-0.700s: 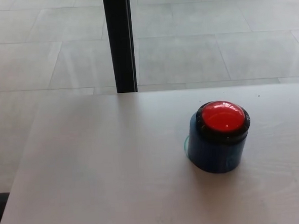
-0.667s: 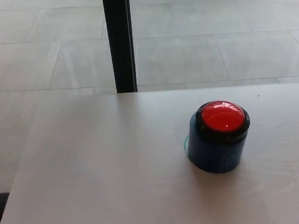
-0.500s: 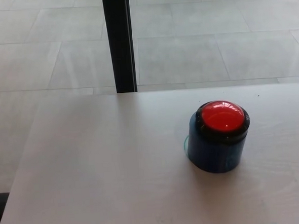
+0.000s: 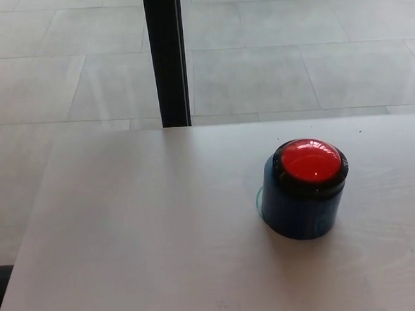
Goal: The robot uses its right hand to press the red button kept in the middle of the desk
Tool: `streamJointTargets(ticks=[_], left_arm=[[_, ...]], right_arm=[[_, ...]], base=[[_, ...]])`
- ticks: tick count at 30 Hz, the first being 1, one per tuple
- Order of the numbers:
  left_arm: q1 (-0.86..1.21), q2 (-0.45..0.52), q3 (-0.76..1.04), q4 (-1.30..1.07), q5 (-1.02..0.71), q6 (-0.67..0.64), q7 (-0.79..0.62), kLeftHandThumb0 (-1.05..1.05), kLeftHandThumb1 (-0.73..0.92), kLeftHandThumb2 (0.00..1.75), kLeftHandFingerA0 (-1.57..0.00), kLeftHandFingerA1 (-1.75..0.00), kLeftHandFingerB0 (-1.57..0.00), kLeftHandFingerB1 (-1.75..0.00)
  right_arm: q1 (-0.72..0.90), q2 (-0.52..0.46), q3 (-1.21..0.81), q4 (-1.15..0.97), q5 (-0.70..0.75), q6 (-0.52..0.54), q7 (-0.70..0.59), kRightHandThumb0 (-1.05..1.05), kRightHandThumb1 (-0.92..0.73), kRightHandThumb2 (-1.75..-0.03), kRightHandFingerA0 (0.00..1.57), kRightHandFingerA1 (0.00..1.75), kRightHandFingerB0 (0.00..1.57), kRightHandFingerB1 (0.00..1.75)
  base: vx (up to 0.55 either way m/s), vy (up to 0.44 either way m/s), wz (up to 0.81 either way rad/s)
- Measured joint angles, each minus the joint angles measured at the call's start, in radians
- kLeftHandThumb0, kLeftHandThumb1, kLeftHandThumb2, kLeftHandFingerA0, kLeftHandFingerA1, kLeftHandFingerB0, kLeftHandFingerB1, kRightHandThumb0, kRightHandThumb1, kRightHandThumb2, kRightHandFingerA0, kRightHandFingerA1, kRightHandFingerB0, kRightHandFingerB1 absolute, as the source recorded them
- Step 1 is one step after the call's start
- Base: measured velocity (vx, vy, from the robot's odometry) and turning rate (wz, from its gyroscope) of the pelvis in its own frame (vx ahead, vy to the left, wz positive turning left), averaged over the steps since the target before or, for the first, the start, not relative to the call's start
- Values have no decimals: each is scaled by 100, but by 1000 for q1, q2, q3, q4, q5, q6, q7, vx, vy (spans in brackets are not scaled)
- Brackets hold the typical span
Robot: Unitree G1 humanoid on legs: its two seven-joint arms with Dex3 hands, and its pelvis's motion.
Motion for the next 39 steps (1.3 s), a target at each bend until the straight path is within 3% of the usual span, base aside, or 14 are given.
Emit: streamJointTargets(ticks=[2, 3, 5, 7, 8, 11, 12, 14, 19, 20, 24, 25, 29, 39], left_arm=[[-8, 10, 13, 13, -7, 0, 1, -55, 92, 106, -19, -110, -12, -86], [-12, 15, 18, 21, -11, 0, 2, -56, 92, 107, -19, -112, -12, -88], [-16, 21, 24, 28, -15, 0, 2, -57, 92, 105, -21, -115, -14, -91], [-20, 22, 27, 31, -15, 0, 2, -57, 92, 107, -20, -116, -14, -92], [-20, 22, 27, 32, -15, 0, 2, -57, 92, 106, -20, -116, -14, -91], [-24, 22, 28, 33, -15, 0, 2, -57, 92, 107, -20, -116, -13, -91], [-25, 22, 28, 33, -15, 0, 2, -56, 92, 105, -22, -116, -12, -88], [-25, 22, 28, 34, -15, 0, 3, -57, 92, 105, -22, -117, -11, -88], [-28, 24, 31, 42, -19, 0, 6, -56, 92, 106, -21, -114, -14, -88], [-28, 26, 32, 44, -20, 0, 7, -56, 92, 107, -22, -113, -15, -90], [-29, 35, 41, 51, -33, 1, 13, -56, 92, 105, -23, -118, -13, -90], [-29, 35, 42, 51, -35, 1, 15, -56, 92, 105, -23, -119, -11, -87], [-28, 36, 38, 53, -39, 1, 21, -55, 92, 105, -24, -118, -11, -88], [-23, 36, 36, 53, -46, 2, 23, -54, 92, 108, -18, -115, -10, -88]], right_arm=[[-15, -8, -32, -3, 26, 7, -23, -64, -66, -89, 91, 172, 15, 97], [-25, -15, -49, -7, 40, 11, -38, -53, -56, -89, 89, 175, 9, 105], [-40, -26, -69, -17, 59, 16, -64, -50, -64, -97, 52, 152, 0, 19], [-57, -41, -77, -21, 66, 24, -96, -49, -69, -98, 70, 175, 0, 11], [-63, -45, -79, -20, 67, 27, -109, -47, -73, -97, 34, 170, 0, 0], [-91, -71, -95, -8, 76, 45, -152, -47, -77, -88, 16, 173, 0, 28], [-97, -79, -102, -5, 79, 49, -161, -53, -84, -80, 45, 175, 0, 61], [-119, -110, -119, 5, 91, 60, -194, -53, -76, -95, 45, 142, 0, 8], [-185, -205, -117, -4, 109, 94, -269, -51, -56, -106, 77, 164, 0, 12], [-194, -221, -114, -13, 111, 99, -278, -48, -55, -85, 83, 160, 8, 82], [-299, -292, -72, -71, 129, 104, -294, -26, -26, -110, 110, 154, 55, 86], [-327, -312, -57, -74, 133, 104, -293, -27, -4, -134, 106, 88, 107, 74], [-422, -342, 45, -130, 135, 104, -276, -42, -19, -120, 114, 81, 112, 69], [-667, -306, 382, -384, 115, 111, -216, -9, -61, -110, 90, 173, 73, 137]], base=[[0, 0, 0], [0, 0, 0], [0, 0, 0], [0, 0, 0], [0, 0, 0], [0, 0, 0], [0, 0, 0], [0, 0, 0], [0, 0, 0], [0, 0, 0], [0, 0, 0], [-56, -15, 7], [0, 0, 0], [0, 0, 0]])
